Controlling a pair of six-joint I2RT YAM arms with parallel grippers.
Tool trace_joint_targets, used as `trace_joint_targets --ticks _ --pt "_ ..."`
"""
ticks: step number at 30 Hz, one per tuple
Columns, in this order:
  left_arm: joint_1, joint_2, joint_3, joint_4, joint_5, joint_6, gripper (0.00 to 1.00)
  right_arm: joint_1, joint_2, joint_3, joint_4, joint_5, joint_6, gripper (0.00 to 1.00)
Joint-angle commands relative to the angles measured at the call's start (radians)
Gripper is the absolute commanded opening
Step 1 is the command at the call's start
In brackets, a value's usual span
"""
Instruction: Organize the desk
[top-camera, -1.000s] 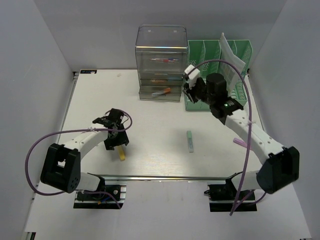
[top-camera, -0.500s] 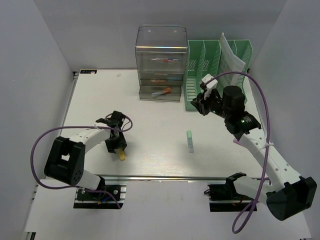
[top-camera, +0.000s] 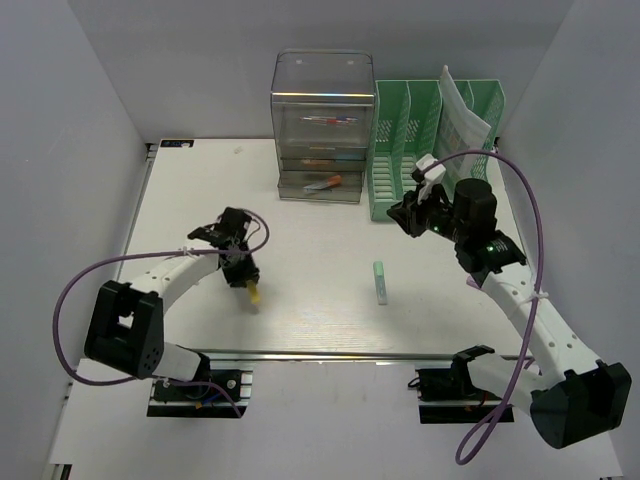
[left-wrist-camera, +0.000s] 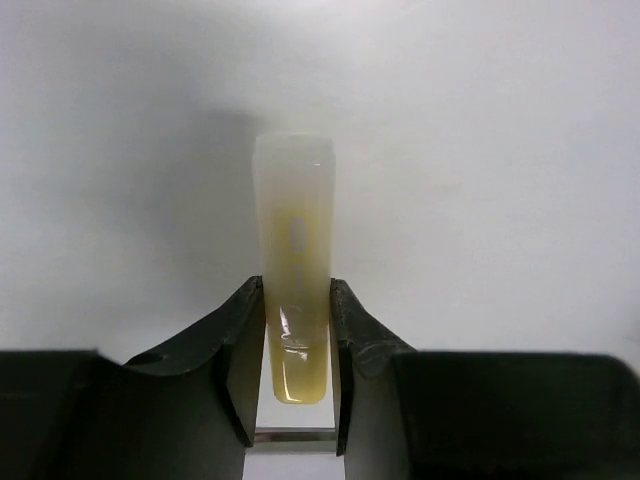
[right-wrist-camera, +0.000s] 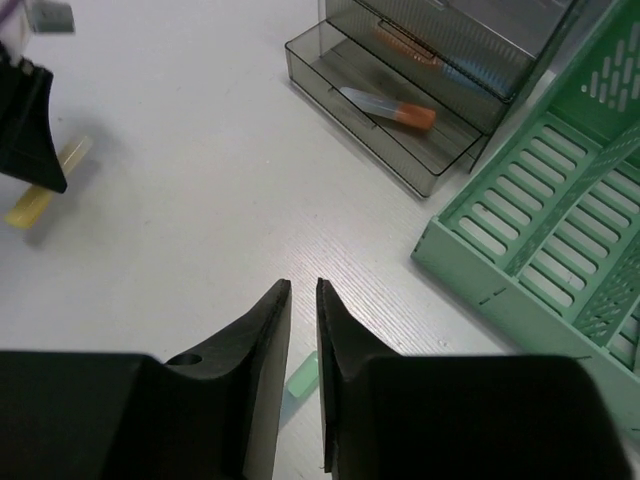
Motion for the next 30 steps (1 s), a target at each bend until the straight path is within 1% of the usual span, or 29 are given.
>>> trace_joint_targets --ticks 1,2,3,4,5,6,7,8,9,10,11,12,13,15,16,17,19,21,23,25,30 --pt "-0.013 -0.071 0.171 0.187 0.178 0.008 0.03 -0.027 -0.022 -0.022 0.063 -0.021 0.019 0.20" --pt "-0.022 -0.058 0.194 0.231 0.203 -0.004 0.03 -0.030 -0.024 -0.024 0.064 -0.015 0.021 0.18" --pt "-0.022 -0.050 0.210 0.283 0.214 -0.050 0.03 -0.032 -0.025 -0.029 0.068 -0.011 0.024 0.11" --pt "-0.022 -0.041 0.230 0.388 0.211 -0.078 0.01 -0.039 -0.027 -0.038 0.071 -0.010 0.024 0.08" --pt "-0.022 -0.032 0.233 0.448 0.209 -0.111 0.01 -0.048 -0.030 -0.039 0.068 -0.010 0.026 0.06" --pt "-0.022 -0.004 0.234 0.508 0.196 -0.192 0.01 -0.053 -0.032 -0.042 0.071 -0.008 0.029 0.06" --pt "-0.022 0.013 0.228 0.629 0.167 -0.231 0.01 -0.053 -0.036 -0.042 0.074 -0.008 0.030 0.06" --pt "-0.022 0.033 0.221 0.697 0.157 -0.274 0.02 -0.059 -0.038 -0.044 0.073 -0.007 0.030 0.05" --pt "-0.033 0.082 0.217 0.770 0.148 -0.361 0.02 -0.062 -0.039 -0.044 0.074 -0.007 0.032 0.05" --pt "-0.033 0.114 0.217 0.883 0.130 -0.401 0.03 -0.065 -0.039 -0.045 0.074 -0.005 0.032 0.05" --pt "-0.033 0.146 0.234 0.928 0.117 -0.438 0.04 -0.070 -0.039 -0.049 0.074 -0.005 0.032 0.05" --pt "-0.042 0.215 0.250 1.000 0.102 -0.501 0.04 -0.073 -0.039 -0.050 0.077 -0.007 0.032 0.05" --pt "-0.042 0.250 0.265 1.039 0.079 -0.521 0.04 -0.075 -0.039 -0.050 0.077 -0.007 0.032 0.05" --pt "-0.052 0.324 0.340 1.094 0.080 -0.578 0.05 -0.079 -0.039 -0.052 0.077 -0.002 0.030 0.04" --pt "-0.062 0.394 0.369 1.107 0.044 -0.590 0.06 -0.081 -0.041 -0.052 0.076 -0.004 0.030 0.04" --pt "-0.062 0.424 0.426 1.114 0.022 -0.601 0.06 -0.084 -0.041 -0.052 0.076 -0.002 0.029 0.04" --pt "-0.085 0.494 0.483 1.084 -0.025 -0.630 0.06 -0.088 -0.038 -0.052 0.076 -0.001 0.026 0.04" --pt "-0.096 0.530 0.548 1.043 -0.108 -0.651 0.07 -0.090 -0.036 -0.052 0.071 -0.001 0.023 0.04" --pt "-0.107 0.565 0.570 1.023 -0.178 -0.679 0.07 -0.093 -0.035 -0.050 0.068 -0.001 0.023 0.04" --pt "-0.107 0.582 0.584 0.998 -0.219 -0.734 0.09 -0.093 -0.032 -0.050 0.068 -0.002 0.023 0.04" --pt "-0.127 0.647 0.632 0.923 -0.274 -0.837 0.10 -0.095 -0.025 -0.050 0.067 -0.002 0.019 0.03"
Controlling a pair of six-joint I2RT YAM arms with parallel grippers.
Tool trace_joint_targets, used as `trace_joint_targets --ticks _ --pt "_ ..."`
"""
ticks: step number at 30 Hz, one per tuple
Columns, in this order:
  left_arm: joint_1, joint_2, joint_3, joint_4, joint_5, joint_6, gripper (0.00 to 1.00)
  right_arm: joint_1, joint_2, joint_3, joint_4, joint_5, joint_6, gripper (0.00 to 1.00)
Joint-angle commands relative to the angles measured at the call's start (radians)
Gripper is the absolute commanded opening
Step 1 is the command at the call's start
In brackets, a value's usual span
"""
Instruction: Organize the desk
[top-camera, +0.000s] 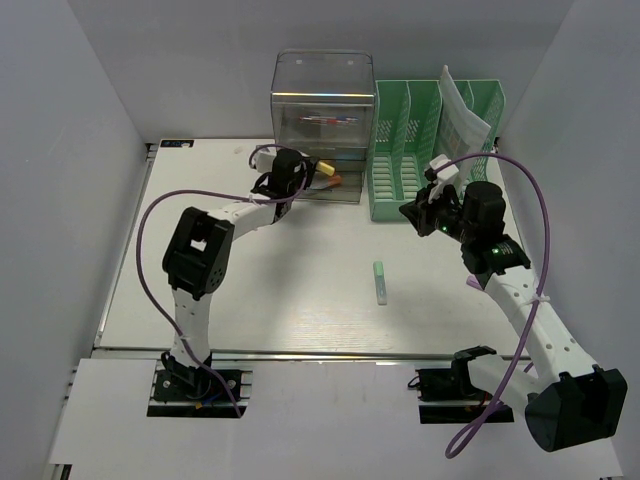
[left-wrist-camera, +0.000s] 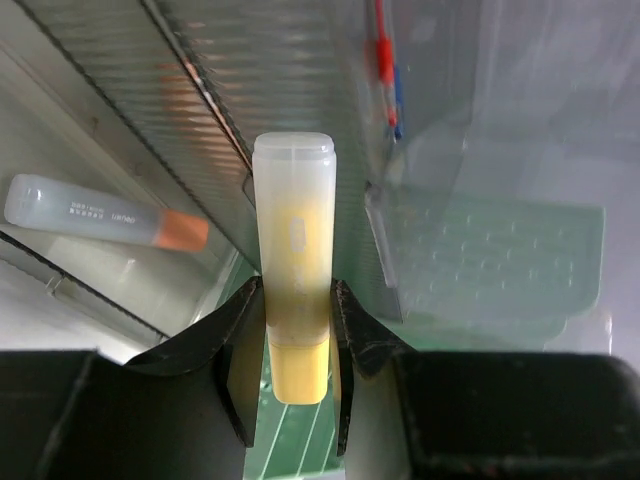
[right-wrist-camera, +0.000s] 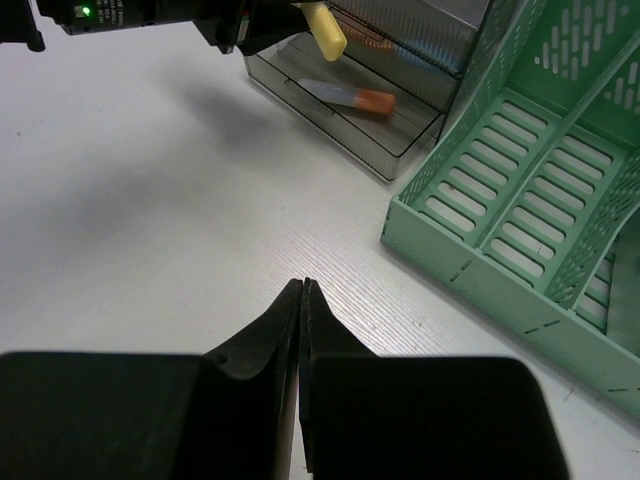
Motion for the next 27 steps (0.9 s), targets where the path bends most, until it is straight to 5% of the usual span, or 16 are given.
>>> trace_joint_targets --ticks 1,15,23,27 --pt "-0.010 0.020 0.050 -0.061 -0.089 -0.107 0.10 -0.007 -0.005 -0.002 0.033 0.000 -0.001 0.04" --pt "-0.020 0.098 0.071 -0.065 -0.117 -0.233 0.20 -0.015 -0.011 -0.008 0.033 -0.009 -0.001 0.04" --pt "-0.020 0.118 0.059 -0.072 -0.123 -0.248 0.57 -0.022 -0.016 -0.014 0.036 -0.018 -0.001 0.03" --pt "-0.020 0.102 0.044 -0.051 -0.117 -0.245 0.63 -0.030 -0.017 -0.014 0.033 -0.029 0.000 0.03"
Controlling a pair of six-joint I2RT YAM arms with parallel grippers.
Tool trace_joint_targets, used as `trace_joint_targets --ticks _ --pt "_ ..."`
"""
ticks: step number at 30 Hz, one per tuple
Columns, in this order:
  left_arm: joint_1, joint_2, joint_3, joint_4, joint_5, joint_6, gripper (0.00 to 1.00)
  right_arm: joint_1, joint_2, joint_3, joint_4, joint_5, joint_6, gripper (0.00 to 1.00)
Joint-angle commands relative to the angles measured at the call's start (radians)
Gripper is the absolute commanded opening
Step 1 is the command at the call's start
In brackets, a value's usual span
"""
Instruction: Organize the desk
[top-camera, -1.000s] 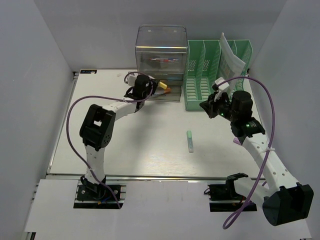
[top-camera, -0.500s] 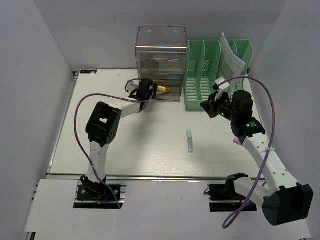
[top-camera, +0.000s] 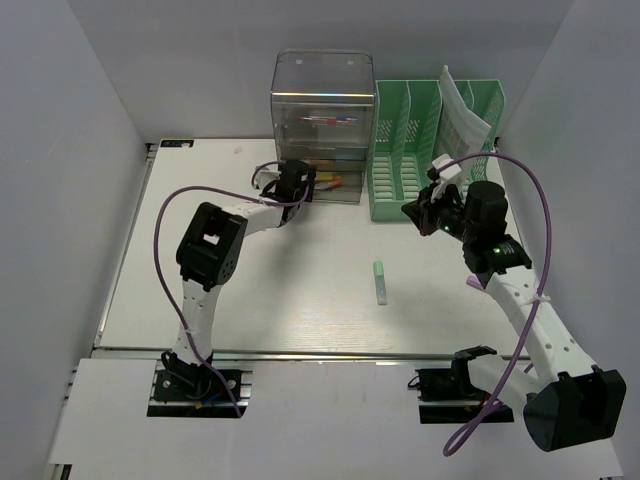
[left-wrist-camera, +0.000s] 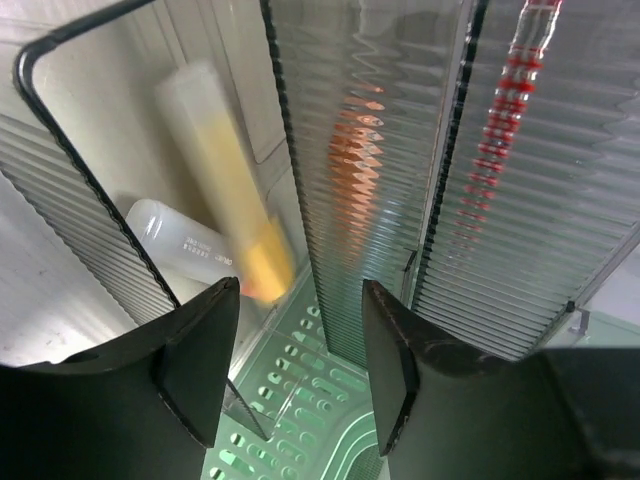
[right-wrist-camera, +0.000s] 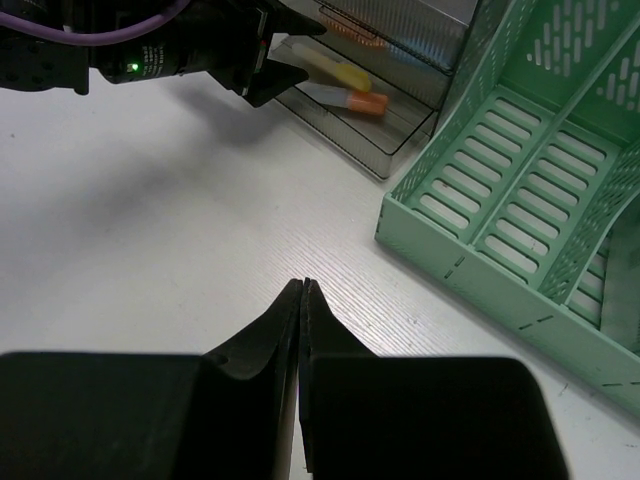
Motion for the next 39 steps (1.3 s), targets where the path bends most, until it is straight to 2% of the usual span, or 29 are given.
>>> trace_joint_targets --ticks 1,6,9,10,11,12,14,15,16,17,18,20,21,22,24,25,28,30,31,34,37,39 --pt "-0.004 -0.041 -0.014 0.021 -0.009 -0.005 0.63 -0.008 -0.016 -0.015 0.033 -0.024 0.003 0.03" --pt "-0.004 -0.101 -0.049 0.095 0.034 -0.002 0.58 -0.016 -0.016 -0.018 0.030 -0.038 -0.003 0.03" --pt "-0.004 -0.168 -0.084 0.136 0.081 0.042 0.52 -0.022 -0.005 -0.018 0.024 -0.054 -0.016 0.10" --pt "-0.004 -0.191 -0.097 0.159 0.123 0.059 0.50 -0.022 -0.001 -0.018 0.019 -0.060 -0.016 0.16" --pt "-0.004 -0.213 -0.130 0.176 0.152 0.123 0.43 -0.023 0.007 -0.015 0.015 -0.068 -0.019 0.21" --pt "-0.004 -0.259 -0.143 0.187 0.195 0.163 0.38 -0.030 0.013 -0.012 0.009 -0.082 -0.026 0.35" --pt "0.020 -0.314 -0.211 0.230 0.400 0.242 0.18 -0.039 0.045 0.011 -0.033 -0.094 -0.028 0.49" --pt "0.037 -0.334 -0.239 0.241 0.477 0.269 0.16 -0.037 0.059 0.025 -0.059 -0.116 -0.040 0.57" --pt "0.063 -0.355 -0.268 0.259 0.547 0.345 0.16 -0.034 0.077 0.040 -0.091 -0.131 -0.054 0.58" --pt "0.077 -0.404 -0.325 0.265 0.678 0.398 0.16 -0.030 0.120 0.059 -0.170 -0.148 -0.071 0.58" --pt "0.089 -0.429 -0.340 0.252 0.734 0.460 0.20 -0.027 0.145 0.097 -0.206 -0.166 -0.083 0.58" --pt "0.109 -0.507 -0.350 0.093 0.825 0.680 0.31 -0.016 0.227 0.123 -0.307 -0.173 -0.095 0.59" --pt "0.120 -0.535 -0.344 0.034 0.844 0.772 0.45 -0.010 0.254 0.154 -0.339 -0.160 -0.100 0.60" --pt "0.120 -0.562 -0.344 -0.070 0.858 0.933 0.52 0.012 0.280 0.166 -0.366 -0.148 -0.103 0.60" --pt "0.132 -0.632 -0.342 -0.197 0.856 1.057 0.66 0.033 0.352 0.198 -0.422 -0.105 -0.106 0.61" --pt "0.132 -0.653 -0.345 -0.263 0.862 1.172 0.74 0.055 0.370 0.208 -0.432 -0.093 -0.105 0.61" --pt "0.155 -0.725 -0.348 -0.403 0.809 1.329 0.80 0.105 0.459 0.235 -0.473 -0.015 -0.083 0.61" --pt "0.155 -0.780 -0.365 -0.431 0.732 1.368 0.81 0.156 0.527 0.245 -0.495 0.077 -0.066 0.62" --pt "0.155 -0.825 -0.392 -0.427 0.705 1.383 0.86 0.171 0.565 0.249 -0.499 0.126 -0.062 0.63" --pt "0.155 -0.892 -0.454 -0.405 0.585 1.392 0.89 0.193 0.602 0.249 -0.511 0.176 -0.043 0.67" --pt "0.155 -0.977 -0.518 -0.385 0.502 1.401 0.97 0.217 0.630 0.245 -0.528 0.218 -0.031 0.68" --pt "0.155 -0.998 -0.546 -0.376 0.462 1.409 0.98 0.230 0.636 0.235 -0.535 0.235 -0.025 0.68"
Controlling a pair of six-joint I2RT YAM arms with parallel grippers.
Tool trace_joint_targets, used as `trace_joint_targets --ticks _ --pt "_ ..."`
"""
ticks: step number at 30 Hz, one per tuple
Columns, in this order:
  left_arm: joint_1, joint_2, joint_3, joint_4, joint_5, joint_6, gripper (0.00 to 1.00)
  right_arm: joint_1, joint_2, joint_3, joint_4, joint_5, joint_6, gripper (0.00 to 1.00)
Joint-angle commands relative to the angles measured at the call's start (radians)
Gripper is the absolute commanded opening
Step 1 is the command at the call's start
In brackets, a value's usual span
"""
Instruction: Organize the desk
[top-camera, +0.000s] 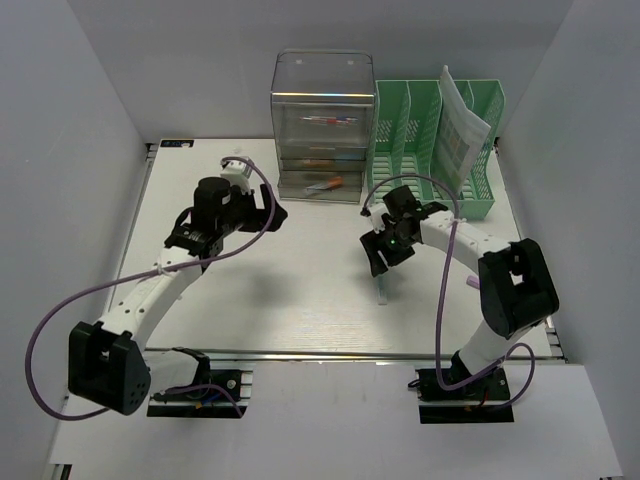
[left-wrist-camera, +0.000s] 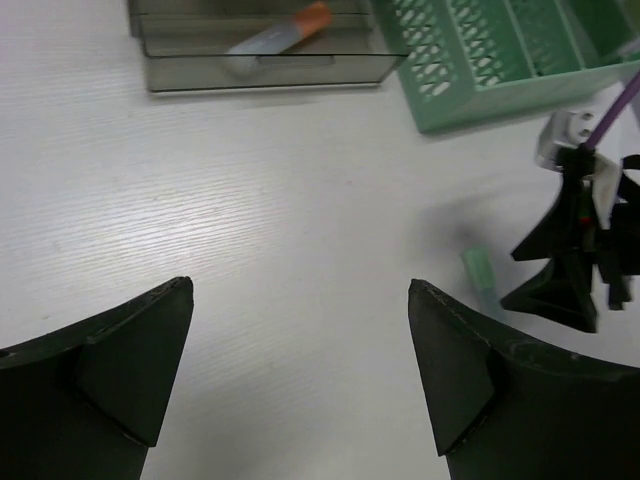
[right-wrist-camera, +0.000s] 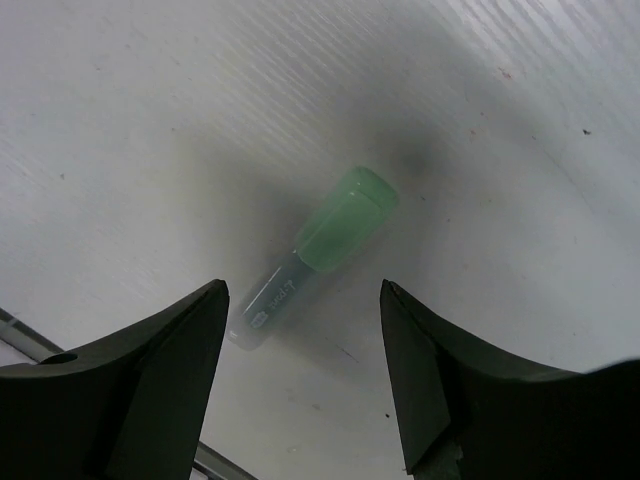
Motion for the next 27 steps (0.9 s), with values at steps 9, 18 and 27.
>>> trace_joint_targets --ticks 9,18,27 --pt "0.005 -0.086 -0.028 -0.030 -0.116 0.056 0.98 0.071 0.070 0.018 -0.022 0.113 0.065 0.66" --pt "0.005 -0.105 -0.038 -0.017 -0.129 0.054 0.98 0.086 0.105 -0.008 0.030 0.193 0.084 0.56" --pt "0.005 -0.103 -0.037 -0.017 -0.132 0.053 0.98 0.115 0.113 -0.072 0.093 0.314 0.042 0.22"
